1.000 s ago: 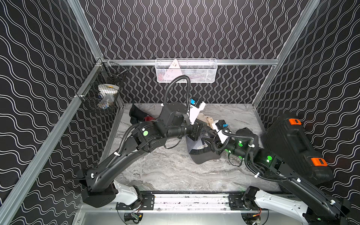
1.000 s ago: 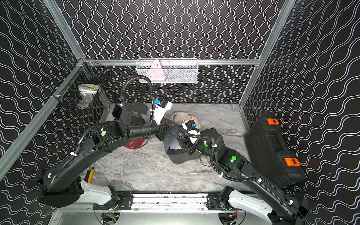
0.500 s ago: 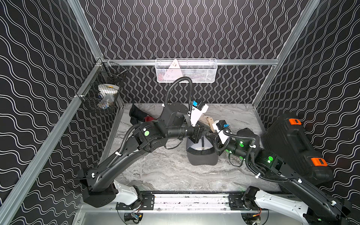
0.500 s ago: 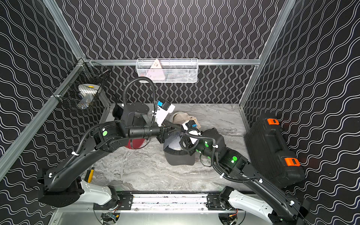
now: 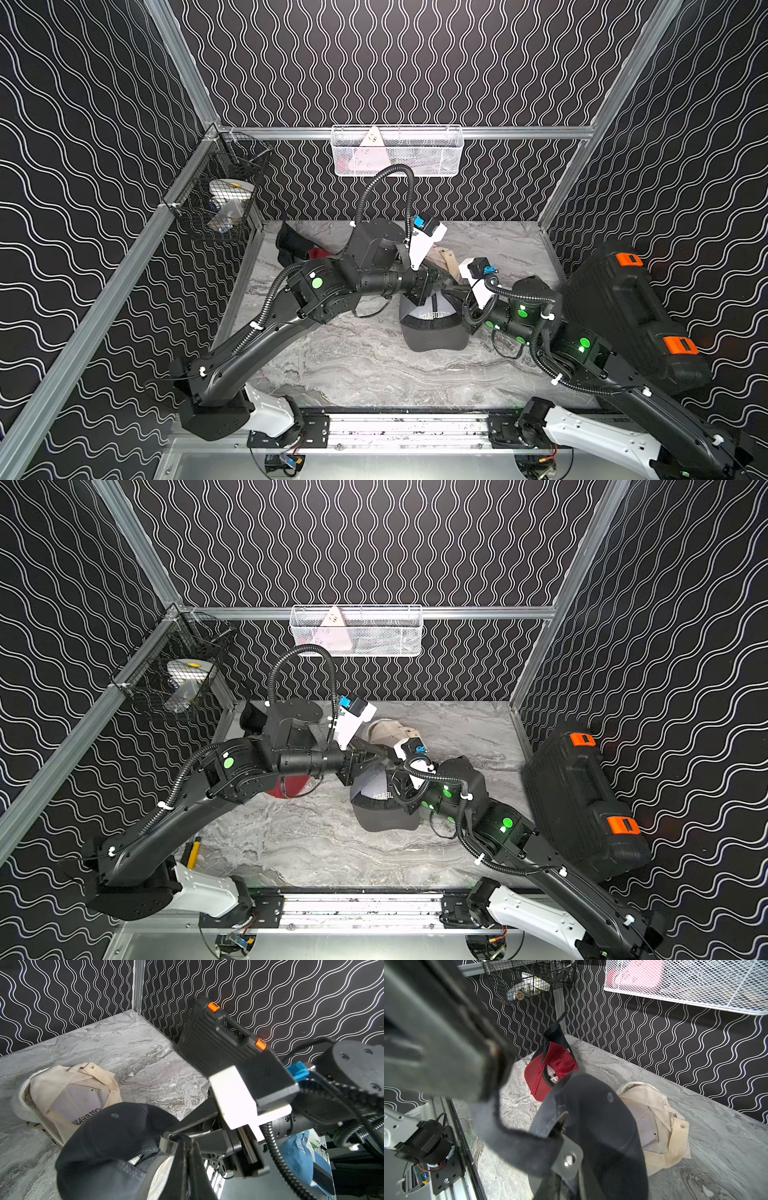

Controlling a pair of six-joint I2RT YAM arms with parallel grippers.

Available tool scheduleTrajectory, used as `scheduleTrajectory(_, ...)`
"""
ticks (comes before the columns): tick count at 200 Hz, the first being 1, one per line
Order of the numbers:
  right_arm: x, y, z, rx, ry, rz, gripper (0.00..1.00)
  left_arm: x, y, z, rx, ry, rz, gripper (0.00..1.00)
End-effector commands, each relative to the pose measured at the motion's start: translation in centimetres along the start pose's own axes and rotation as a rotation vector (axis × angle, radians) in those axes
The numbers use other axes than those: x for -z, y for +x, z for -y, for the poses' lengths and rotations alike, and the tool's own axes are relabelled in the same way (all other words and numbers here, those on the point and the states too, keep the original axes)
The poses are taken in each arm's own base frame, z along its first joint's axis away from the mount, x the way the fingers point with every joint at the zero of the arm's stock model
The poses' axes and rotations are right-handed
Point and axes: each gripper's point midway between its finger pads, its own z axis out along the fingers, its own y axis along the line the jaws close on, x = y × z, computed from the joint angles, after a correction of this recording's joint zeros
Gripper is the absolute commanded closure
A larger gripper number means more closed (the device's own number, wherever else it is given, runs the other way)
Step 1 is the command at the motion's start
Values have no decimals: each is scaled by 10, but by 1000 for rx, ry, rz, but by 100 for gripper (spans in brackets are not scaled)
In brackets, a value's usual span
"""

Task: Open the adjustable buckle of the baseball cap
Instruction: Open the adjustable buckle on the baseball cap.

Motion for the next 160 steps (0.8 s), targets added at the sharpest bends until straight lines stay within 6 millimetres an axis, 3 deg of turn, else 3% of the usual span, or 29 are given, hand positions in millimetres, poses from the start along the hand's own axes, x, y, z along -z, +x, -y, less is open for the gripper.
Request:
scheduleTrajectory(1, 2, -1, 1, -2, 5, 9, 74, 3, -6, 2, -5, 1, 17, 100)
scheduleTrajectory(76, 6, -1, 2, -1, 7, 20, 76, 6, -12, 6, -1, 15, 32, 100)
scheduleTrajectory(160, 4, 6, 2, -2, 8, -6, 71, 10, -19, 10, -8, 22, 43, 100)
